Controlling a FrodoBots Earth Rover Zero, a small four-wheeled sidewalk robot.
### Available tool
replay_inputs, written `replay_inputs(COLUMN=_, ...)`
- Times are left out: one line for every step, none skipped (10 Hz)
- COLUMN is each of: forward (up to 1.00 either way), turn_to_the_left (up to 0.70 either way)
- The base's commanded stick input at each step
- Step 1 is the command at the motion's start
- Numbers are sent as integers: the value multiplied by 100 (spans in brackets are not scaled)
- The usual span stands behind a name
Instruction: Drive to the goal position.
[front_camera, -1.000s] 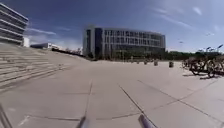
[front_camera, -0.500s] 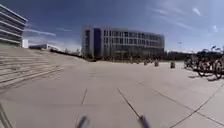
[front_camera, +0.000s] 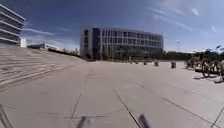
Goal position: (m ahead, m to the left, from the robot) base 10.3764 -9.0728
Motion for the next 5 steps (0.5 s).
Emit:
replay_inputs(forward=70, turn_to_the_left=0)
replay_inputs(forward=70, turn_to_the_left=0)
replay_inputs(forward=70, turn_to_the_left=0)
replay_inputs(forward=70, turn_to_the_left=0)
replay_inputs(forward=70, turn_to_the_left=0)
